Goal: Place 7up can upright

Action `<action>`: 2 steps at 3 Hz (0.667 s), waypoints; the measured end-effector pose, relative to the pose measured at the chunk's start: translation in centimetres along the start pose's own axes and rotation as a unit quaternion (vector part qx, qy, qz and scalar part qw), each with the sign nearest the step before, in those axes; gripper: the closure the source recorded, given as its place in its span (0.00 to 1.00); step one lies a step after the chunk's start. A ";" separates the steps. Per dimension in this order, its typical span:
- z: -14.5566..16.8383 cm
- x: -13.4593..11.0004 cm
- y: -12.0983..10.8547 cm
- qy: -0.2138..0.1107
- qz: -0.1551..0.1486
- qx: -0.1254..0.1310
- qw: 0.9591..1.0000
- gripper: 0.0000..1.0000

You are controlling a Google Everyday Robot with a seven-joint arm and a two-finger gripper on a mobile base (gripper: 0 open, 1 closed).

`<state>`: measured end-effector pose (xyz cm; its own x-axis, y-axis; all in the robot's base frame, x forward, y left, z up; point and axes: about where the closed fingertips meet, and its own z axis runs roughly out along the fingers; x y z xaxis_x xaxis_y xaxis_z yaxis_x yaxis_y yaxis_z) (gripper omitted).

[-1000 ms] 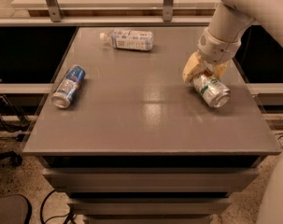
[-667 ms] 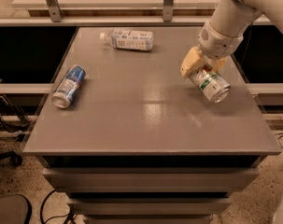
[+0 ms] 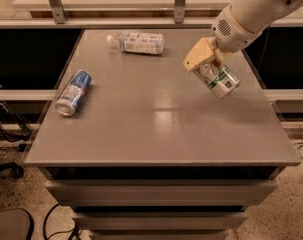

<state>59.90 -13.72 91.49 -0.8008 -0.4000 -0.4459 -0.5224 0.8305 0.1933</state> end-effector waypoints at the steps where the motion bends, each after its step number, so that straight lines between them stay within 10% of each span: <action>1: 0.2 -0.2 0.4 -0.002 -0.047 -0.005 0.999 1.00; 2: 0.3 -0.2 0.3 -0.002 -0.047 -0.005 0.999 1.00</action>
Offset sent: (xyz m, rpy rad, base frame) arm 0.0001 0.0054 0.0000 -0.0138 -0.0372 0.0853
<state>59.94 -13.27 91.39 -0.7471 -0.4748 -0.4652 -0.5979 0.7857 0.1584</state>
